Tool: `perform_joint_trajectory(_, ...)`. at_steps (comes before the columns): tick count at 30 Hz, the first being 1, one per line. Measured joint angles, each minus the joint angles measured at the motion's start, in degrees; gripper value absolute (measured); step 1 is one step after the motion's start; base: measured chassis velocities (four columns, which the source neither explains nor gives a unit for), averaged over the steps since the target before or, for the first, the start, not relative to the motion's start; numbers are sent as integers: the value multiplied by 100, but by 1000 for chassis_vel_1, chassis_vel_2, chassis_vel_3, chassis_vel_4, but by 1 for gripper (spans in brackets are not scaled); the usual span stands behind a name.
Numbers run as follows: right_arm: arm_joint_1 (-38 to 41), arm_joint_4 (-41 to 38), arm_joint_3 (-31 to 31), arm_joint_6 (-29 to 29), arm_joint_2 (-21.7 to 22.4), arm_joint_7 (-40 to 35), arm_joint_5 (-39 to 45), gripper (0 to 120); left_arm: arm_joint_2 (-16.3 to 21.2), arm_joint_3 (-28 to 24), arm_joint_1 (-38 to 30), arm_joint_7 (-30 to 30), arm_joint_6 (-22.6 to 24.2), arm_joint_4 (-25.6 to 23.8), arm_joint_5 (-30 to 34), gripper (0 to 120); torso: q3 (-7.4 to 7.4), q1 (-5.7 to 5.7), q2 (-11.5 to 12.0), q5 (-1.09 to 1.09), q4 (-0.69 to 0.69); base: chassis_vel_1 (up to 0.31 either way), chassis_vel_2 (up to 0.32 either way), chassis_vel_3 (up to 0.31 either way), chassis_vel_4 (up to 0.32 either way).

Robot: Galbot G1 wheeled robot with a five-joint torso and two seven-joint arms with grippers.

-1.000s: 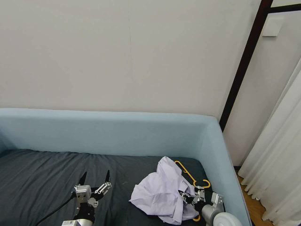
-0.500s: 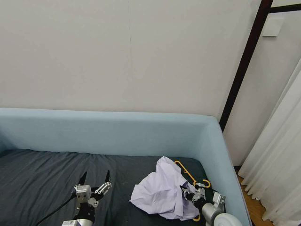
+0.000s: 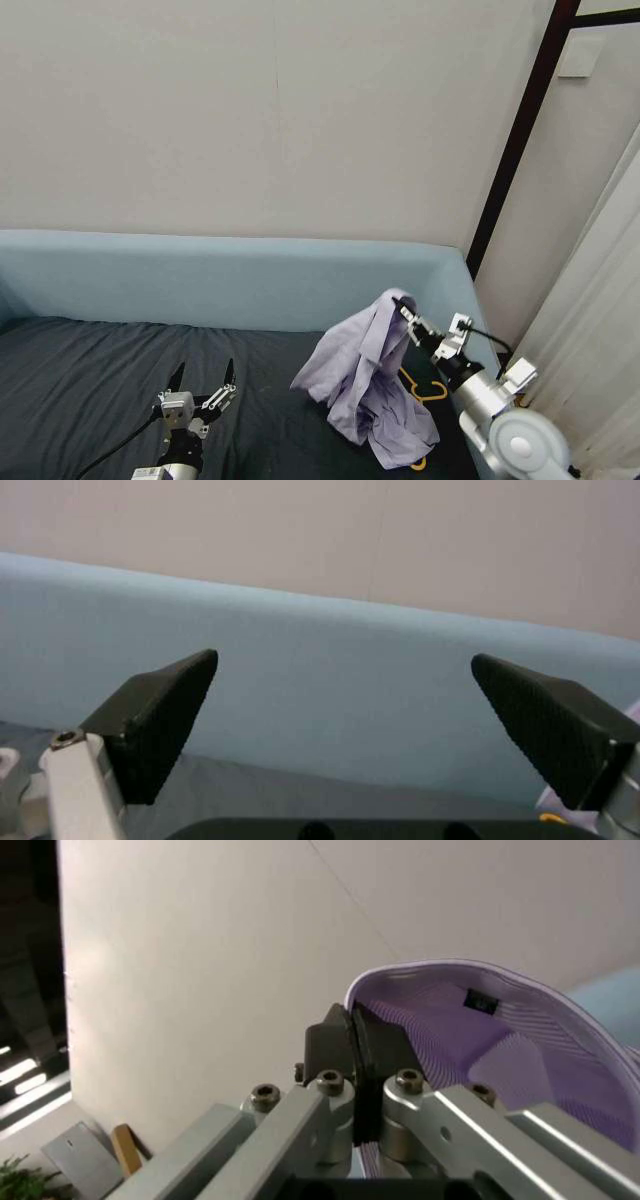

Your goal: Pick up the clothes from the sofa and hang them on the clothes hanger.

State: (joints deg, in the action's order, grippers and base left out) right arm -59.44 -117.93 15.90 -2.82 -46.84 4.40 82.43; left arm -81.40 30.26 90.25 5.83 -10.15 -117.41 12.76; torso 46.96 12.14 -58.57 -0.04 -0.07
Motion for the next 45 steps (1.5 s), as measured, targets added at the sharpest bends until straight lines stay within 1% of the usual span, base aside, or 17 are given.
perform_joint_trajectory(5,564,-355,173,-17,435,-234,292,0,-1,-9,32,4,-6,-70,3,100,0,0,0,1,0,0,0,0,0)
perform_joint_trajectory(8,1132,-569,287,-14,844,-453,574,0,6,19,79,11,-36,-123,8,100,0,0,0,1,1,0,0,0,0)
perform_joint_trajectory(11,1198,-585,295,-12,897,-469,609,0,6,23,86,11,-40,-130,9,100,0,0,0,0,1,0,0,0,0)
perform_joint_trajectory(15,1827,-705,318,17,1347,-635,981,0,10,33,130,18,-66,-192,11,100,0,0,0,3,-1,0,0,0,0)
perform_joint_trajectory(17,1946,-718,313,21,1412,-660,1046,0,9,30,131,22,-70,-203,11,100,0,0,1,1,0,0,0,0,0)
perform_joint_trajectory(20,2705,-764,160,120,1745,-874,1470,0,10,16,145,56,-84,-243,11,100,0,0,0,0,0,0,0,0,0)
perform_joint_trajectory(21,2705,-764,160,120,1745,-874,1470,0,10,16,145,56,-84,-243,11,100,0,0,0,0,0,0,0,0,0)
perform_joint_trajectory(24,3585,-954,-55,402,2053,-1295,2152,0,29,19,160,65,-92,-266,11,100,0,0,0,-1,0,0,0,0,0)
perform_joint_trajectory(26,3761,-1007,-96,467,2099,-1364,2260,0,33,22,160,67,-91,-266,11,100,0,0,0,-1,0,0,0,0,0)
perform_joint_trajectory(27,4109,-1116,-196,669,2157,-1538,2387,0,40,30,154,72,-92,-266,11,100,-1,0,0,-3,0,0,0,0,0)
perform_joint_trajectory(32,4167,-1116,-401,1272,2021,-2103,2145,0,33,29,135,76,-92,-233,11,100,-1,0,0,-3,0,0,0,0,0)
perform_joint_trajectory(35,3158,-791,-579,1986,1505,-2857,1476,0,32,29,101,80,-90,-182,5,100,1,0,0,3,0,0,0,0,0)
perform_joint_trajectory(37,2953,-715,-660,2118,1380,-2967,1315,0,32,30,92,80,-89,-168,3,100,1,0,1,4,0,0,0,0,0)
perform_joint_trajectory(39,2317,-267,-1102,2290,960,-2959,455,0,27,38,54,80,-75,-106,-9,100,1,0,0,-1,0,0,0,0,0)
perform_joint_trajectory(40,2317,-267,-1102,2290,960,-2959,455,0,27,38,54,80,-75,-106,-9,100,1,0,0,-1,0,0,0,0,0)
perform_joint_trajectory(44,1614,604,-1961,2295,176,-2750,-809,0,-13,48,32,83,-71,-26,-59,100,0,0,0,-2,-1,0,0,0,0)
perform_joint_trajectory(45,1614,604,-1961,2295,176,-2750,-809,0,-13,48,32,83,-71,-26,-59,100,0,0,0,-2,-1,0,0,0,0)
